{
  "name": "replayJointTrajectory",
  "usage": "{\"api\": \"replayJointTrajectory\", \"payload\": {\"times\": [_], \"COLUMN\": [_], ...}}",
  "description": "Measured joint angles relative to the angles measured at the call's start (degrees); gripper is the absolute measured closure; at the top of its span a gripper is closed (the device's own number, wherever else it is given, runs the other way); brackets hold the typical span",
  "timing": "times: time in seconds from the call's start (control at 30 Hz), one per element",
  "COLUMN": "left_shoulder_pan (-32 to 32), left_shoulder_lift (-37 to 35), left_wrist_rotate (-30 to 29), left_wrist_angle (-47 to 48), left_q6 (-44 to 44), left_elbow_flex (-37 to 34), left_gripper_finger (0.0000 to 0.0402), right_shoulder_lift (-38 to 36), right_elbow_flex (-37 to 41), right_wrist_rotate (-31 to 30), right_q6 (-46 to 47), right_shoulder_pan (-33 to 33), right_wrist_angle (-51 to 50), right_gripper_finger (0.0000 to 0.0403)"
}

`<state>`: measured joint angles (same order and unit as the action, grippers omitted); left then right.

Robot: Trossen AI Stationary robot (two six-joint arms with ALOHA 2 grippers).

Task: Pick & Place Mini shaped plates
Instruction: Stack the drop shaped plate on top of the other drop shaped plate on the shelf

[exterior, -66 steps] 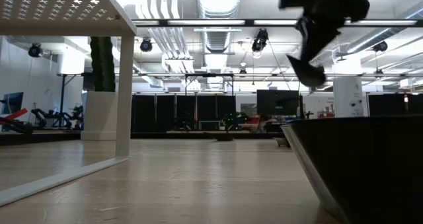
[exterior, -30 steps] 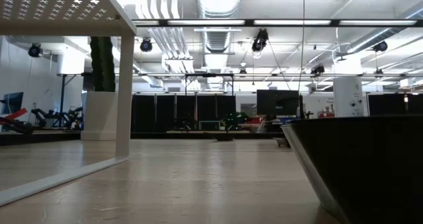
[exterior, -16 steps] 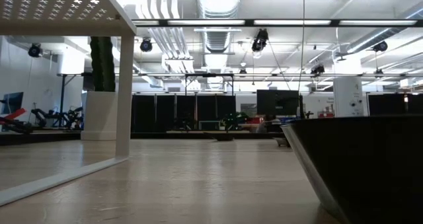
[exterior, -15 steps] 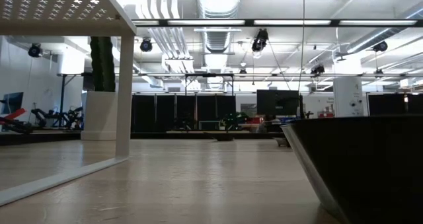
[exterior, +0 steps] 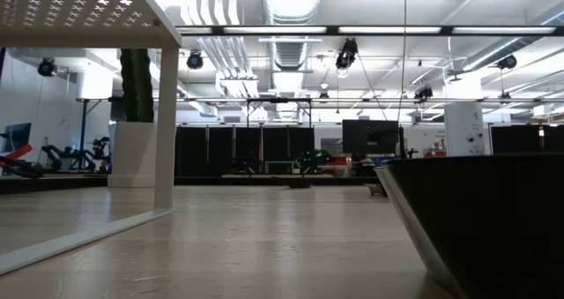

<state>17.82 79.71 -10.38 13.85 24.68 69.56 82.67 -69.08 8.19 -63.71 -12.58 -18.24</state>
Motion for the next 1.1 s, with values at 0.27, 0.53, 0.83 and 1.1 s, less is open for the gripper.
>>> {"api": "replayJointTrajectory", "payload": {"times": [0.27,0.53,0.83,1.1], "left_shoulder_pan": [-0.73,-1.27,-1.72,-1.76], "left_shoulder_lift": [2.77,4.94,6.72,6.86], "left_wrist_rotate": [2.65,3.84,4.81,5.89], "left_wrist_angle": [-0.19,-0.56,-0.63,-0.59], "left_q6": [-1.04,-2.33,-2.78,-2.68], "left_elbow_flex": [1.45,1.46,1.46,1.46], "left_gripper_finger": [0.0339,0.0339,0.0339,0.0347], "right_shoulder_lift": [0.0,0.0,0.0,0.0], "right_elbow_flex": [0.0,0.0,0.0,0.0], "right_wrist_rotate": [1.36,2.45,4.35,4.39], "right_q6": [-0.17,-0.4,-0.98,-0.98], "right_shoulder_pan": [-0.01,-0.02,-0.04,-0.04], "right_wrist_angle": [-2.14,-4.45,-5.22,-5.16], "right_gripper_finger": [0.0395,0.0395,0.0395,0.0395]}}
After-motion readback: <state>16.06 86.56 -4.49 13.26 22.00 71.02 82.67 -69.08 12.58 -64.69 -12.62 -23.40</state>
